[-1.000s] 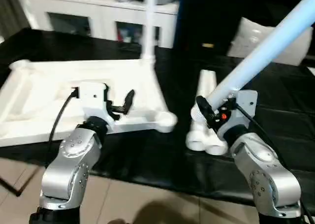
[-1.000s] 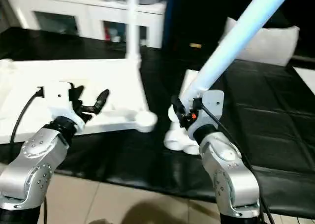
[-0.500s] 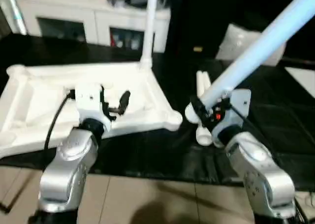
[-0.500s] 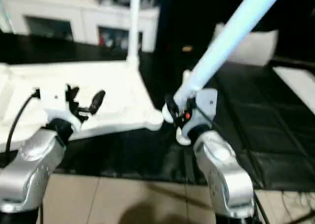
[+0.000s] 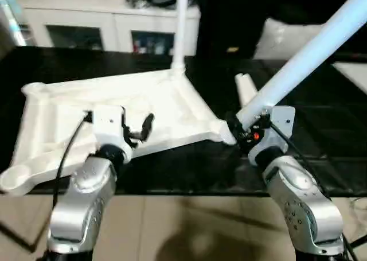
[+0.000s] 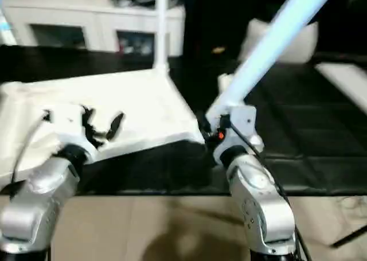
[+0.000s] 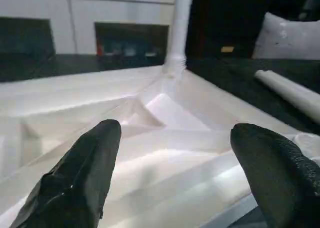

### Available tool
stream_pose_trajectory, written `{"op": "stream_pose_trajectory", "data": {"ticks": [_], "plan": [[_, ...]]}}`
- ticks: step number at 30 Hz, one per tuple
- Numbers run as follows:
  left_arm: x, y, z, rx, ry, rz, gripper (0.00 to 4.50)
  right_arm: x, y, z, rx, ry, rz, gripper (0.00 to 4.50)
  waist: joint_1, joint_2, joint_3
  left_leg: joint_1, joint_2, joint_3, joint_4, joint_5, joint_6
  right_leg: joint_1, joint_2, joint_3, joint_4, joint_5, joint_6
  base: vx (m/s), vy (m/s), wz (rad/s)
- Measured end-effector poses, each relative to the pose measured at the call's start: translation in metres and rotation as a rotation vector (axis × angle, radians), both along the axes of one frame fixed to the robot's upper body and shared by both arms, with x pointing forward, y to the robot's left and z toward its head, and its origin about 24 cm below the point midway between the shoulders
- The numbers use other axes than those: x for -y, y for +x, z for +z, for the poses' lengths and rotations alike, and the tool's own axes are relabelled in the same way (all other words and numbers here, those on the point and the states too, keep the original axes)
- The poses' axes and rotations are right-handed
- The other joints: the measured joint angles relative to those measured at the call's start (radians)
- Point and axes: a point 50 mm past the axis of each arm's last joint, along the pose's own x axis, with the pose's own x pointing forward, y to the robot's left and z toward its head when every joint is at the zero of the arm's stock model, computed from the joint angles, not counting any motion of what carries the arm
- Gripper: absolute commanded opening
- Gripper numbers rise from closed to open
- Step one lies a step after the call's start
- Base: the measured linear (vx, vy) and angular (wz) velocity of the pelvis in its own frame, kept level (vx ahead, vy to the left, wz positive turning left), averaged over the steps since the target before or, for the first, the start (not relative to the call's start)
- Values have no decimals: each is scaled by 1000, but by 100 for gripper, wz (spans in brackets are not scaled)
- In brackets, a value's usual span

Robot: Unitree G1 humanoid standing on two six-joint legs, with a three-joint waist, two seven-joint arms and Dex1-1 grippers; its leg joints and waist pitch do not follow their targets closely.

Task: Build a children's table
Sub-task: Move to table

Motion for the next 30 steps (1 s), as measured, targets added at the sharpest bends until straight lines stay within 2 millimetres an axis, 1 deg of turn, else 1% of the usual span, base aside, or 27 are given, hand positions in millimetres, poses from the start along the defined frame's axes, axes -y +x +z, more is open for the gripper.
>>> {"op": "stream_pose_trajectory", "data": {"ticks": [2, 4, 7, 10, 12, 13, 16, 17, 19, 21, 22, 23, 24, 25, 26, 27, 28, 29, 30], "plan": [[-2, -1, 0, -2, 14, 4, 398, 0, -1, -1, -8, 2, 9, 190, 11, 3, 2, 0, 0, 1, -3, 3, -4, -1, 0, 0, -1, 7, -5, 0, 0, 0], [-2, -3, -1, -1, 14, 3, 398, 0, -2, -2, -13, -4, 20, 190, 15, 5, 4, 0, 1, 1, -4, 3, -4, -2, 0, 0, -1, 7, -5, 0, 0, 0], [-1, -10, -3, -1, 11, -21, 398, 2, -4, -2, -21, -18, 50, 190, 17, 4, 6, 0, 4, 3, -6, 3, -4, -3, 1, -1, -1, 7, -5, 0, 0, 0], [1, -11, 1, 17, 7, -34, 398, 2, -5, -1, -20, -33, 83, 190, 20, 2, 9, 1, 12, 6, -7, 3, -4, -3, 4, -3, -1, 5, -4, 0, 0, 0], [3, -11, 2, 28, 9, -47, 398, 1, -5, -1, -22, -37, 116, 190, 20, 0, 10, 4, 14, 9, -10, 3, -4, -1, 5, -4, -2, -5, 2, 0, 0, 0], [5, -12, 2, 28, 9, -52, 398, 0, -6, -1, -22, -35, 128, 190, 18, -1, 11, 8, 14, 10, -14, 3, -4, 2, 5, -4, -4, -7, 3, 52, -15, -2], [7, -12, 3, 32, 10, -63, 398, -5, -7, -2, -28, -34, 172, 190, 14, -4, 13, 31, 17, 12, -36, 2, -3, 28, 9, -7, -30, -13, 4, 72, -11, -1], [8, -12, 4, 36, 10, -67, 398, -5, -7, -2, -28, -37, 181, 190, 14, -3, 13, 39, 21, 12, -40, 2, -2, 40, 15, -8, -42, -14, 3, 91, -7, 0], [9, -13, 5, 41, 11, -75, 398, -6, -7, -2, -27, -38, 194, 190, 12, -1, 13, 50, 29, 12, -43, -1, 3, 55, 22, -11, -56, -16, 0, 115, -1, -4], [10, -13, 6, 45, 12, -84, 398, -8, -7, -1, -23, -40, 205, 190, 7, -3, 12, 62, 29, 12, -48, -7, 9, 65, 23, -11, -56, -25, -12, 140, -2, -3], [10, -13, 6, 45, 12, -84, 398, -8, -7, -1, -24, -41, 210, 190, 6, -3, 12, 69, 28, 13, -52, -10, 12, 67, 23, -11, -55, -31, -19, 161, -15, 2], [10, -12, 7, 47, 12, -85, 398, -9, -7, -1, -24, -42, 216, 190, 6, -3, 10, 73, 27, 14, -53, -15, 16, 73, 23, -10, -53, -41, -22, 161, -15, 2], [11, -12, 8, 51, 11, -87, 398, -9, -7, -1, -24, -45, 217, 190, 10, -3, 8, 71, 28, 15, -53, -20, 20, 73, 23, -10, -53, -47, -14, 155, -23, 1], [12, -12, 8, 53, 9, -91, 398, -8, -7, -1, -24, -49, 215, 190, 15, -3, 8, 64, 27, 16, -51, -23, 26, 76, 23, -9, -54, -52, -8, 99, -18, 4], [14, -11, 9, 57, 7, -101, 398, -6, -7, -1, -26, -58, 210, 190, 24, -1, 6, 59, 28, 14, -39, -37, 49, 80, 26, -6, -56, -59, -4, 99, -18, 4], [16, -11, 10, 59, 5, -109, 398, -5, -6, -2, -27, -65, 206, 190, 33, 2, 4, 52, 30, 7, -23, -45, 60, 84, 31, -6, -58, -64, -4, 101, 0, 3], [16, -11, 10, 60, 5, -112, 398, -4, -6, -2, -26, -74, 202, 190, 42, 6, 2, 51, 32, 0, -15, -54, 58, 88, 37, -7, -59, -68, -3, 165, 9, 5], [15, -11, 10, 61, 7, -110, 398, -4, -6, -1, -20, -81, 199, 190, 34, 8, 0, 66, 32, -14, -20, -67, 21, 73, 40, -11, -38, -78, -2, 165, 9, 5], [13, -12, 8, 52, 7, -101, 398, -9, -5, -1, -19, -89, 217, 190, 28, 2, -2, 74, 23, -16, -21, -68, 15, 34, 34, -8, 40, -82, -5, 231, -26, 2]]}}
